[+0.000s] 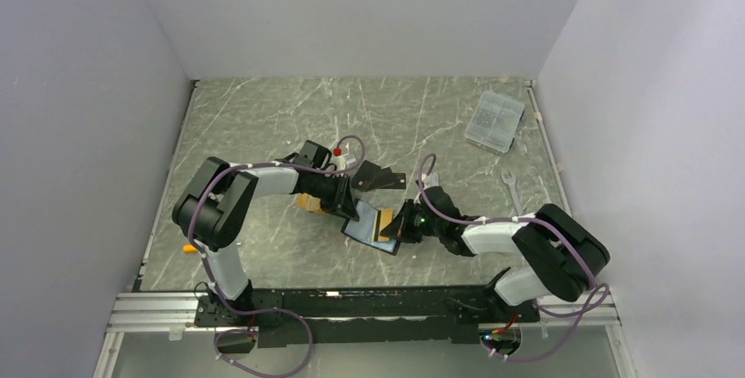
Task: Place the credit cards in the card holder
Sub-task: Insert the credit card into the card holder.
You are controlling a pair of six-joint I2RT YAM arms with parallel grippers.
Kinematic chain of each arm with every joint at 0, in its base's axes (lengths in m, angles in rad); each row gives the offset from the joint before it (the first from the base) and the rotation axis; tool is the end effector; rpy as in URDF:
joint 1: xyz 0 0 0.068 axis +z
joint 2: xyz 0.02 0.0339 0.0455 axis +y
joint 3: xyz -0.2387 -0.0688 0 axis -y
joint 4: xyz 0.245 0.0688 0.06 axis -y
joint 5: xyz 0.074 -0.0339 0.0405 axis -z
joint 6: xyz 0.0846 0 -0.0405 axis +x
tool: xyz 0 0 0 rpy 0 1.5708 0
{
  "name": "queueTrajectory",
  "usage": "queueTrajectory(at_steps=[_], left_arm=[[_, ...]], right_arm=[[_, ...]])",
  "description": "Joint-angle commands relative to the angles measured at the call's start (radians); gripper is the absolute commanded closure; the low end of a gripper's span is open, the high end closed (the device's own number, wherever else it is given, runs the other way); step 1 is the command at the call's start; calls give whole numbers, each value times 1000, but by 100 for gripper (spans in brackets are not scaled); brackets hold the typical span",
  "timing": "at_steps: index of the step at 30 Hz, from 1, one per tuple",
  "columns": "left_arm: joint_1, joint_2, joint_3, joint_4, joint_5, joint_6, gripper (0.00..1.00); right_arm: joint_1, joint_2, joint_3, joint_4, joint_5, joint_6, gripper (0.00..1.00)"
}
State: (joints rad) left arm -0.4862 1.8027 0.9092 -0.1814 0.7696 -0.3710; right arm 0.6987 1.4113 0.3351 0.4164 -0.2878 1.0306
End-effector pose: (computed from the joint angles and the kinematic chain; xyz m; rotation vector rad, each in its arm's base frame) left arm 0.2725 -0.2106 0.0740 0.4361 2.7063 -1.2914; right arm 0.1942 0.1945 0.0669 0.2385 2.5002 1.1693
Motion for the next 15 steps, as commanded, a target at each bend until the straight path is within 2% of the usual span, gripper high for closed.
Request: queueTrajectory(at_steps=[1,15], left_arm=[[-1,-18,-19,26,-72,-53,84],[5,-16,-25,18,-113,-46,84]], right_arm=[[27,52,37,72,48,43,100],[-11,80,-19,124,-145,74,100]])
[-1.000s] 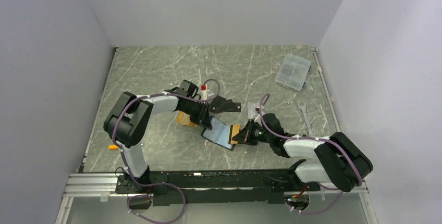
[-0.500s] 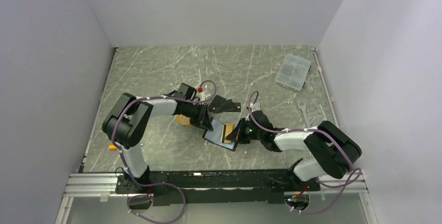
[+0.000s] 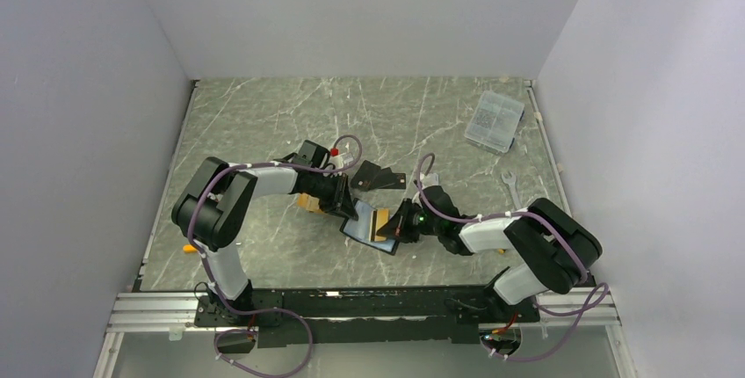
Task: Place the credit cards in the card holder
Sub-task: Insert the credit card into the card holder.
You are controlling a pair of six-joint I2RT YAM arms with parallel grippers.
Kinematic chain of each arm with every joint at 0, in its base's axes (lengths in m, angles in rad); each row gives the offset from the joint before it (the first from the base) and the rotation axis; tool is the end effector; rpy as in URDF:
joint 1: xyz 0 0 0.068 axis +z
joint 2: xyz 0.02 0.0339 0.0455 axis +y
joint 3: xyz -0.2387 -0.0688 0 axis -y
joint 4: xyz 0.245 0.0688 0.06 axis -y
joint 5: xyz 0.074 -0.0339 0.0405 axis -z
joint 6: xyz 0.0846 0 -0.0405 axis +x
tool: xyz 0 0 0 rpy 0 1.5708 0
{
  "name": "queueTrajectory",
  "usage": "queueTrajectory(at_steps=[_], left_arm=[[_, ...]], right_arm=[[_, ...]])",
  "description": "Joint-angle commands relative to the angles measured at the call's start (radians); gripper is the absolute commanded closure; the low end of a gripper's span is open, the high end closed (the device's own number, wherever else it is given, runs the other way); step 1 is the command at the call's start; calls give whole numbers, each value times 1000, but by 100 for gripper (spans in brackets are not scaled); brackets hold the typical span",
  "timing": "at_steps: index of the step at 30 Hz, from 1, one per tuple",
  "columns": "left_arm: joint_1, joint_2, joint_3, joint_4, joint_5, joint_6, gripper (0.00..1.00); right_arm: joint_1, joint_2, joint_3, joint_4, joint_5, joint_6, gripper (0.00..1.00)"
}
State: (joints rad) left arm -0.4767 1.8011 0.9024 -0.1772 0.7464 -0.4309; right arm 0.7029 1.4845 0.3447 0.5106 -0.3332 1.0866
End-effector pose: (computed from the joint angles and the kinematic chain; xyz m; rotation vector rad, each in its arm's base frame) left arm 0.2745 -0.2064 0.0718 0.3348 2.7424 -1.2720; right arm 0.1963 0.2026 0.0632 0.2671 2.4995 1.2579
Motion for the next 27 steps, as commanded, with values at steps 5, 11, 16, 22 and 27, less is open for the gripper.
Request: queueTrajectory(at_steps=[5,11,16,22,27], left_arm=[[-5,-16,-17,8,-96,21,77],[-1,-9,-10,6,-86,21,59],[9,-8,-3,8,-70,20,54],[16,13,1,16,-69,19,63],[21,12,-4,7,-88,27,76]], right_arm=[[-46,30,-53,65,-225,19,100],[-50,54,-57,64,-258,12,100],[-56,58,-61,59,-267,6,100],[-61,44,-69,49,-277,0,100],[-67,41,-89,66,-291,1,100]])
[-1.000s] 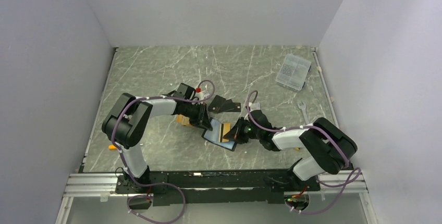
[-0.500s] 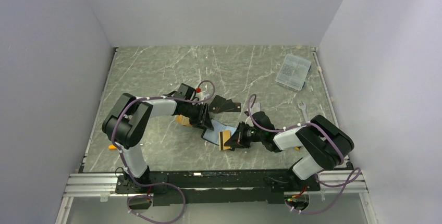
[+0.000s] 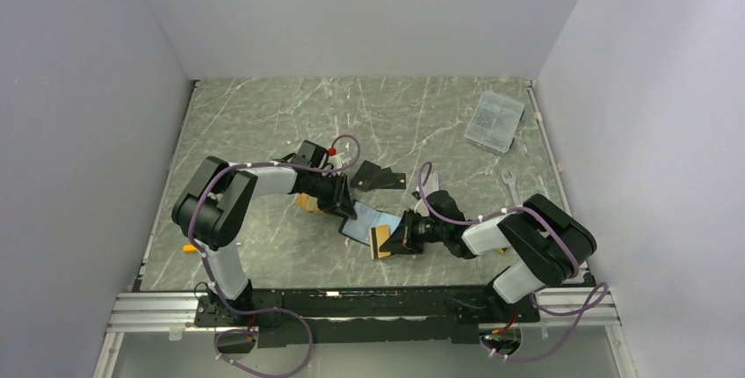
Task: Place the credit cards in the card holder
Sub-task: Insert the credit card into the card holder.
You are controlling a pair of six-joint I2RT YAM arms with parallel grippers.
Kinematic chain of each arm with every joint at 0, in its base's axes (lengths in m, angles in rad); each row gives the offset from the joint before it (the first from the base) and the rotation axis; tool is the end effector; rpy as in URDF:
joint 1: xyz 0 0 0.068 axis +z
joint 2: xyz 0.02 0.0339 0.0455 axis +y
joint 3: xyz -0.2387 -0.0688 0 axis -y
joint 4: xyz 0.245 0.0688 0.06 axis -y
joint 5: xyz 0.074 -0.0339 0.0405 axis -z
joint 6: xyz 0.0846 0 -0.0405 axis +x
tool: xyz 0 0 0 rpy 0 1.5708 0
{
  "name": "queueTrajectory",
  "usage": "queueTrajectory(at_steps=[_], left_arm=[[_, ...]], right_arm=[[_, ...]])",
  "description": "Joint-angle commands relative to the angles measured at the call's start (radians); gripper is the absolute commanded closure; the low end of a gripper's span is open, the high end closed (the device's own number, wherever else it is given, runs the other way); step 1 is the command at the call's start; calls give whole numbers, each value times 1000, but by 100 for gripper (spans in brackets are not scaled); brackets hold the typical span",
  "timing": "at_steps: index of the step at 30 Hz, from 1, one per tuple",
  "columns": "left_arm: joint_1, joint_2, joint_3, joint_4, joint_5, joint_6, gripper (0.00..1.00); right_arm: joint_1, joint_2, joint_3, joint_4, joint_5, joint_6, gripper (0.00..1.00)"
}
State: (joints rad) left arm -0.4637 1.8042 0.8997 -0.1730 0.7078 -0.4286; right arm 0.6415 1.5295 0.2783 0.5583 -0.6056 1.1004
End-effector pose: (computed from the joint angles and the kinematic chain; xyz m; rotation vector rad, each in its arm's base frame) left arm 0.2789 -0.2009 0.0684 0.3041 2.7459 -1.2157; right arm 0.1751 0.1909 0.0466 0.2220 2.6423 1.4701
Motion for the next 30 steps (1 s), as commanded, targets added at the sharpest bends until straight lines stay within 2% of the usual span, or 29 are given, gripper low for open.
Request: queueTrajectory(at_steps=[1,10,20,30], left_arm=[[8,8,-1,0,-53,26,76],[1,-5,0,-5,-44,31,75],[-12,-9,5,-13,-30,39,66],[-14,-18,4,-15,-27,44,65]], right_arm=[[-6,4,-23,28,-22,-10,100],[-28,62,0,88,-43,2,100],[-63,98,30,107,-36,2,100],[-65,141,50,143,-23,17,100]])
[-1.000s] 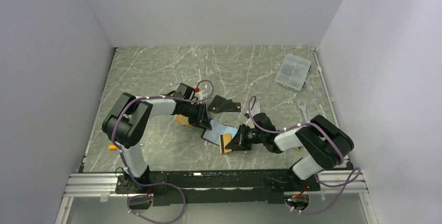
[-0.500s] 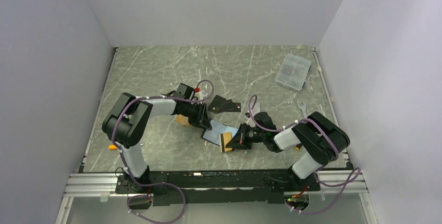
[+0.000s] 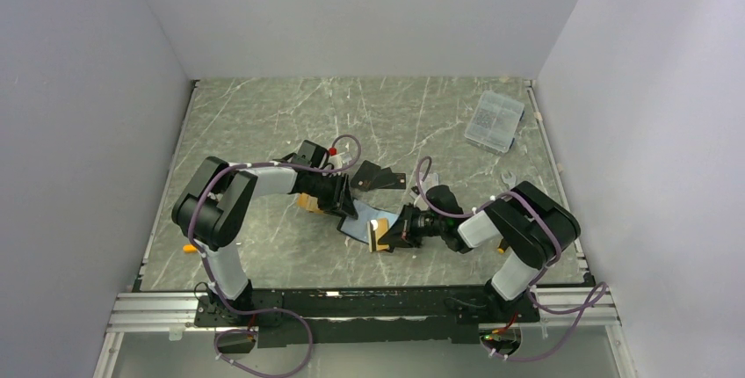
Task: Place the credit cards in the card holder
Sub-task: Insert the credit card into the card holder.
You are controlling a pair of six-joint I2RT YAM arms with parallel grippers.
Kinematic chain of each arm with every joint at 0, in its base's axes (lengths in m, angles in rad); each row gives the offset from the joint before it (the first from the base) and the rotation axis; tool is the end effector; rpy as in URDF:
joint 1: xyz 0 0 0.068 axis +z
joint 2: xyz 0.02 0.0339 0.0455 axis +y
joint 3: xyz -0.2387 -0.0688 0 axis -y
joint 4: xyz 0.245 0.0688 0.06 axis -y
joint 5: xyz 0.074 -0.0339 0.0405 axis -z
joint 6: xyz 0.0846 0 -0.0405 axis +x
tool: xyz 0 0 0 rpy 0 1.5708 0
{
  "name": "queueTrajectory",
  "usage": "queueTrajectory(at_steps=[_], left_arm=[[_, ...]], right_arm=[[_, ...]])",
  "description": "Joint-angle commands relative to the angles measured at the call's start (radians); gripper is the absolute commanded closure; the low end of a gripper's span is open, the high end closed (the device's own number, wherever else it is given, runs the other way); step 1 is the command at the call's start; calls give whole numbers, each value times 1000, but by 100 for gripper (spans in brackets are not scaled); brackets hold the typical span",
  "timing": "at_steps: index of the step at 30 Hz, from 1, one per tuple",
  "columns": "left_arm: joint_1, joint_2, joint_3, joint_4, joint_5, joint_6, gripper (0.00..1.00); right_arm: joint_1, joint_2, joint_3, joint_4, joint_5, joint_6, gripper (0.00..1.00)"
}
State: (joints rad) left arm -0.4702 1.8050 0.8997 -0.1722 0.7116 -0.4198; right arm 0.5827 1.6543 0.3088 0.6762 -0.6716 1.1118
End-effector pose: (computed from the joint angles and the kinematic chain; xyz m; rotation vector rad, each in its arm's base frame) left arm 0.2774 -0.2030 0.0684 0.3265 2.7422 -1.2203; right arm 0.1907 0.1887 0.0390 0.2548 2.6124 1.5368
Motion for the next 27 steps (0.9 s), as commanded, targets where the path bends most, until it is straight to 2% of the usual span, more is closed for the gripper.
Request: queueTrajectory(at_steps=[1,17,27], left_arm=[[-8,-23,3,-17,-35,34,65],[-31,-18,7,-19,-23,39,65],[-38,-26,13,-26,-30,50,65]], right_arm=[[-7,17,17,29,50,10,100],[-5,-38,22,34,172,73,100],[35,35,40,99,160,96,100]])
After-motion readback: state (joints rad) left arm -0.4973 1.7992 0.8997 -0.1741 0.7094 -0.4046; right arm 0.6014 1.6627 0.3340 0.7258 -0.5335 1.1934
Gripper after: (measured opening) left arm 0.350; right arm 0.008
